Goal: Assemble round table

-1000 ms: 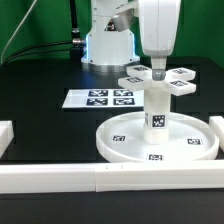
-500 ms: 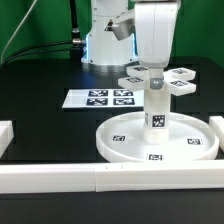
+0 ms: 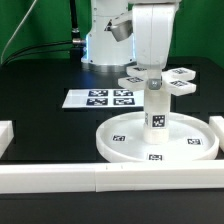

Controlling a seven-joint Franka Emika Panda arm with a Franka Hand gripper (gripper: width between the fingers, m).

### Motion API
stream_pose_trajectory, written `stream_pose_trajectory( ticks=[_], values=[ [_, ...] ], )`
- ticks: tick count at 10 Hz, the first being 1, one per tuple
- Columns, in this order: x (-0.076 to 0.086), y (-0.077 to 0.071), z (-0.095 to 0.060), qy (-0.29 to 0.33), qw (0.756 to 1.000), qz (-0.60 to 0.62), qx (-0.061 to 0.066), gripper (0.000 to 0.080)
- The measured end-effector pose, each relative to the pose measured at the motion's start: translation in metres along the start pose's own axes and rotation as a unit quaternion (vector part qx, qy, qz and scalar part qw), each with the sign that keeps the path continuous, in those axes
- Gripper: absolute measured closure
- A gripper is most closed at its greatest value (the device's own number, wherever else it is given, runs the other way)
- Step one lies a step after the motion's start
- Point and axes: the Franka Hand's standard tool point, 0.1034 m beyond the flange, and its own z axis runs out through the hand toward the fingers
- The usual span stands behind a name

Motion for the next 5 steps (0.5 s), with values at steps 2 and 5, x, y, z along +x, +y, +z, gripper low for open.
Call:
stream_pose_trajectory(
  ticks=[2, 5],
  values=[
    [0.0, 0.0, 0.0, 0.0, 1.0, 0.015, 0.0, 0.036],
    [0.0, -0.0001, 0.0003, 0.0, 0.993, 0.119, 0.0, 0.036]
  ],
)
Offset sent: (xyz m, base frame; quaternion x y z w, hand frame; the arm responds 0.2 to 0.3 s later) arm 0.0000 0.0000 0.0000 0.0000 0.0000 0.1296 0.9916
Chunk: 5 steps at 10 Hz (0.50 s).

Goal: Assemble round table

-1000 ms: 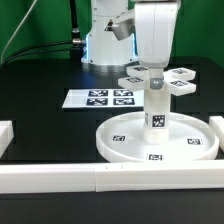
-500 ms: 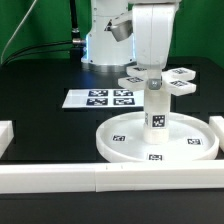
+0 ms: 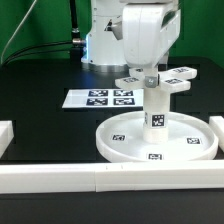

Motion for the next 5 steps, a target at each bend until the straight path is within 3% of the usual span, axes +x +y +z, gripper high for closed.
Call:
stream_pose_trajectory(
  ticks=[3, 5],
  values=[
    [-0.0008, -0.0007, 0.0008, 0.007, 0.983, 0.181, 0.005, 0.0359],
    [-0.0007, -0.0026, 0.0014, 0.015, 0.954, 0.298, 0.009, 0.0359]
  ],
)
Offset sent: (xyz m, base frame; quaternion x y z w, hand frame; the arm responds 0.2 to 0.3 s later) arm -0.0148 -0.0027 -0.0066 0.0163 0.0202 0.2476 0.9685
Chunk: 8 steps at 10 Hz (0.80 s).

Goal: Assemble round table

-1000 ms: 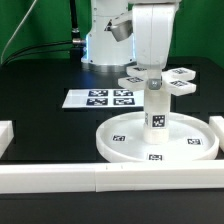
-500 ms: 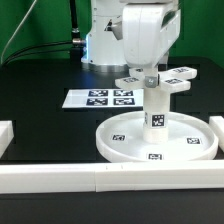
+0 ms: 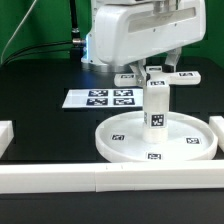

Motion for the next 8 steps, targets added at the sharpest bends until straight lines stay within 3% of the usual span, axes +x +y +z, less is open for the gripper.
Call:
stream_pose_trajectory(
  ticks=[3, 8],
  values=[
    [0.0008, -0.001, 0.0005, 0.006, 0.988, 0.153, 0.003, 0.0358],
    [0.001, -0.0015, 0.0006, 0.007, 0.955, 0.295, 0.008, 0.0358]
  ],
)
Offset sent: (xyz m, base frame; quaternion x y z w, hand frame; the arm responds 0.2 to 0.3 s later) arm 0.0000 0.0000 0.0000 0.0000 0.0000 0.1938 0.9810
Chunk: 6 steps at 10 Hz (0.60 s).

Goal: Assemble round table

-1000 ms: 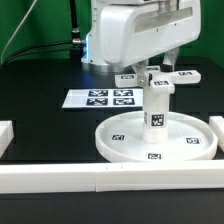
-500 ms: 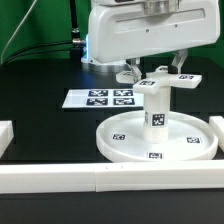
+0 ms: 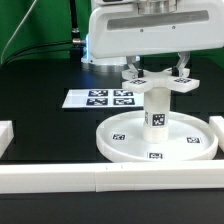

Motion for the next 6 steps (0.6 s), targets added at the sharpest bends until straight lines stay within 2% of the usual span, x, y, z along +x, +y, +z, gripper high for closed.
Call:
stream_pose_trajectory(
  ticks=[2, 4, 5, 6],
  values=[
    [-0.0002, -0.0002, 0.0002, 0.0, 0.998, 0.068, 0.002, 0.0358],
    [-0.0015, 0.0, 0.0006, 0.003, 0.985, 0.172, 0.01, 0.0358],
    [-0.0019, 0.0004, 0.0009, 0.003, 0.974, 0.228, 0.014, 0.0358],
    [-0.0013, 0.0012, 0.0012, 0.005, 0.957, 0.288, 0.025, 0.0358]
  ],
)
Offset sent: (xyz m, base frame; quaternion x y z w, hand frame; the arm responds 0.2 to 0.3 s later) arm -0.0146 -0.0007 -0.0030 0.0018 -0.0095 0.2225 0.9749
